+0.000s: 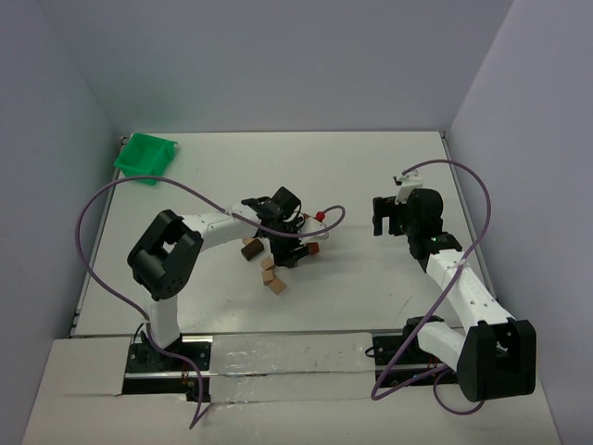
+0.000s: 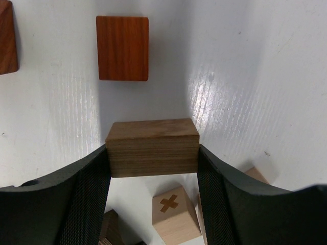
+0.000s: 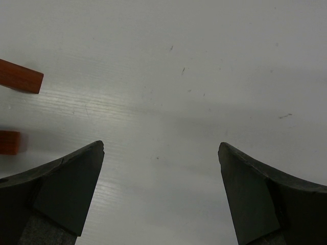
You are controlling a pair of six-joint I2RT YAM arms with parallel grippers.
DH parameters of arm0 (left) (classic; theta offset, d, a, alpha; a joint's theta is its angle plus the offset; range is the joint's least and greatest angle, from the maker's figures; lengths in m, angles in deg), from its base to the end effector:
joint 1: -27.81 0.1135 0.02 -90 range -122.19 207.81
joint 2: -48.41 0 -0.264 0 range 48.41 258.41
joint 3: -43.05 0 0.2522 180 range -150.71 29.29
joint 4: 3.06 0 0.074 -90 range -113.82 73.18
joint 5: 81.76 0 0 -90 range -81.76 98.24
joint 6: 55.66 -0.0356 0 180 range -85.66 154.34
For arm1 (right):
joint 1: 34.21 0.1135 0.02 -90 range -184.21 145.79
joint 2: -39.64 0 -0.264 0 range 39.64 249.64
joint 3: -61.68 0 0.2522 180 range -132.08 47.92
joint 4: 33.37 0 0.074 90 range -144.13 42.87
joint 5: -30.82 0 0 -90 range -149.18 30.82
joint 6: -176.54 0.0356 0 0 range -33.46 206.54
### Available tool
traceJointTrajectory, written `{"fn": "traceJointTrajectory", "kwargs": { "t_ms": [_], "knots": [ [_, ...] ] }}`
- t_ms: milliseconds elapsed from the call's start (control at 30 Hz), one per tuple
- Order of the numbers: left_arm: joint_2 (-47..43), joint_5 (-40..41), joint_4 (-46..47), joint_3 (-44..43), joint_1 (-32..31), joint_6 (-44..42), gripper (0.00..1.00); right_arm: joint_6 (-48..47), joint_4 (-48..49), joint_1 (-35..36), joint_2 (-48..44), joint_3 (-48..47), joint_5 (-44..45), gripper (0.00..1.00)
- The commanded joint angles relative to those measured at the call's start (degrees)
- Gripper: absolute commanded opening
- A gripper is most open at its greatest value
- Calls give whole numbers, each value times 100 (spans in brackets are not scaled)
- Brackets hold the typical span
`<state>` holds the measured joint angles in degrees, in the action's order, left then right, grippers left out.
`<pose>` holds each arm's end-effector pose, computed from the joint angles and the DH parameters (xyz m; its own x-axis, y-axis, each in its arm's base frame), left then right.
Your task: Build the wood block tower
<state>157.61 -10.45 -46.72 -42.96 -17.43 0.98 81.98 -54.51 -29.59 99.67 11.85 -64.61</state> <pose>0.2602 -0.2786 0.1645 -0.1221 0.8629 -0.4904 0.9919 0.1234 -0.0299 0.2288 0.0219 0.2406 -0.5040 -0.1201 -0.8553 -0.2015 0.9793 -0.0188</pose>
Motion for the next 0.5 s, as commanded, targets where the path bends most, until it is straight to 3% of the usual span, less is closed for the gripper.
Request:
{"fn": "traceJointTrajectory", "kwargs": {
  "t_ms": [0, 467],
  "knots": [
    [17, 74, -247, 73, 7, -179, 42, -36, 89, 21, -21, -232, 36, 100],
    [-30, -248, -518, 175, -12, -743, 51, -45, 104, 21, -9, -233, 51, 100]
  ]
}}
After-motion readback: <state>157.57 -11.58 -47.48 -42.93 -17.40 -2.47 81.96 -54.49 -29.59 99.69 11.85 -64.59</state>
